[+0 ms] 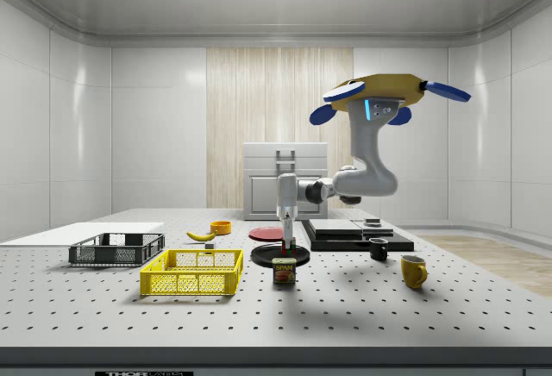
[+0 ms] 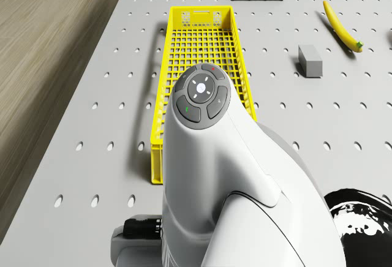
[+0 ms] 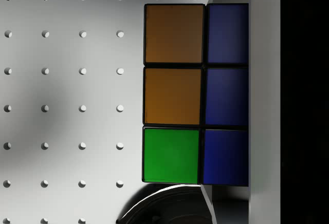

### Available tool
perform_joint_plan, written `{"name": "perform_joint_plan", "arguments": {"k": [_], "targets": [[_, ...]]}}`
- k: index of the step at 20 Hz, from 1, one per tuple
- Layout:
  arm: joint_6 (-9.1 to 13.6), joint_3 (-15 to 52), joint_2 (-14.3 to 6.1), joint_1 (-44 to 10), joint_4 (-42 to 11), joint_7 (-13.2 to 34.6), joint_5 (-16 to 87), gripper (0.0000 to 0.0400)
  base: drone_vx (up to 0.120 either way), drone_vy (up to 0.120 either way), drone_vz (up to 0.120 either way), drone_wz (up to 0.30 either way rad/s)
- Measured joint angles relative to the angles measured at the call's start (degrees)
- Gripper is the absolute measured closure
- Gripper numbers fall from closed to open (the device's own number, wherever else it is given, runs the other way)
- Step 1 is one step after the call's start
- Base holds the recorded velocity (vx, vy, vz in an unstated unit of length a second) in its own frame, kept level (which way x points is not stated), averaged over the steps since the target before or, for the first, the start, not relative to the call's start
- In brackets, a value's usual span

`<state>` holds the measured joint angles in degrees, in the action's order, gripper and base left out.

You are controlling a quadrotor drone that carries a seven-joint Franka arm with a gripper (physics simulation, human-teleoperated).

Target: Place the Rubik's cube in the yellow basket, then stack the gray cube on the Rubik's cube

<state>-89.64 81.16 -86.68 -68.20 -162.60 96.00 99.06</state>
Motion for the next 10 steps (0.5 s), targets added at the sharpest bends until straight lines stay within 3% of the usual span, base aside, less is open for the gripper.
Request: {"name": "perform_joint_plan", "arguments": {"k": [10], "targets": [[-1.0,0.1,-1.1,-0.2,0.0,0.1,-0.5,0.0078,0.12,0.0,0.0,0.0]]}}
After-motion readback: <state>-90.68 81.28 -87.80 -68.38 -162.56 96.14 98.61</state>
